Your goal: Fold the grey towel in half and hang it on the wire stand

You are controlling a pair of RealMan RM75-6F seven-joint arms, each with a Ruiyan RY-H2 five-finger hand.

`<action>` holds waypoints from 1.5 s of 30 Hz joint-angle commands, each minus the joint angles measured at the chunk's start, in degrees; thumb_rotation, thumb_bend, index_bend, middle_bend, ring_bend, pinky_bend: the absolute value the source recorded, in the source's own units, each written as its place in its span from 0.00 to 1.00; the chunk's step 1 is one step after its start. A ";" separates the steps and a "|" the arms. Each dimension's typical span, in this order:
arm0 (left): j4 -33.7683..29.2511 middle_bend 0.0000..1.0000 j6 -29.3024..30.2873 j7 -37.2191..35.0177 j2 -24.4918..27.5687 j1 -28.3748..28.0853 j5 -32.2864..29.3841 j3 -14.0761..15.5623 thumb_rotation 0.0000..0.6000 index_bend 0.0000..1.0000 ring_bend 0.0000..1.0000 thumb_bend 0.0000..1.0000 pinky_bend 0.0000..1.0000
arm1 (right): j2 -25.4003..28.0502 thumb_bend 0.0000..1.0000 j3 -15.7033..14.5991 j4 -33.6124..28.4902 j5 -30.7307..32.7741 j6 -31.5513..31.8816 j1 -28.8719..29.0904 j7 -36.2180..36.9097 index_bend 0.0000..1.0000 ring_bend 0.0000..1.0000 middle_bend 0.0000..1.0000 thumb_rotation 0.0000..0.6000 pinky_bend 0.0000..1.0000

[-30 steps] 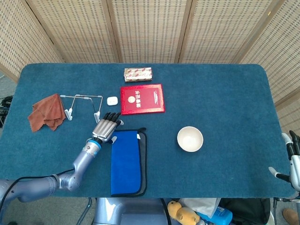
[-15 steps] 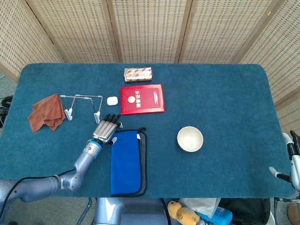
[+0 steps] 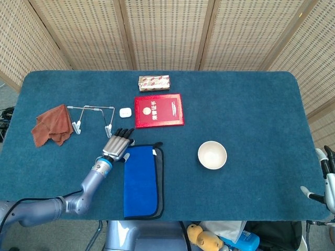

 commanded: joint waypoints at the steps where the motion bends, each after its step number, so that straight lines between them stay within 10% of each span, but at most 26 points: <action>1: -0.44 0.00 0.36 0.59 0.07 0.04 -0.29 0.16 1.00 0.76 0.00 0.45 0.00 | 0.03 0.00 -0.03 -0.02 -0.06 0.00 -0.01 0.03 0.00 0.00 0.00 1.00 0.00; 22: -3.55 0.00 2.35 -1.19 1.92 0.42 3.53 -0.34 1.00 0.80 0.00 0.64 0.00 | 0.41 0.00 -0.09 -0.27 -0.53 0.53 -0.27 0.83 0.00 0.00 0.00 1.00 0.00; 45: -10.53 0.00 5.61 1.78 10.21 -3.64 0.12 -8.58 1.00 0.83 0.00 0.65 0.00 | 0.48 0.00 0.30 0.03 0.57 -0.38 0.02 1.47 0.00 0.00 0.00 1.00 0.00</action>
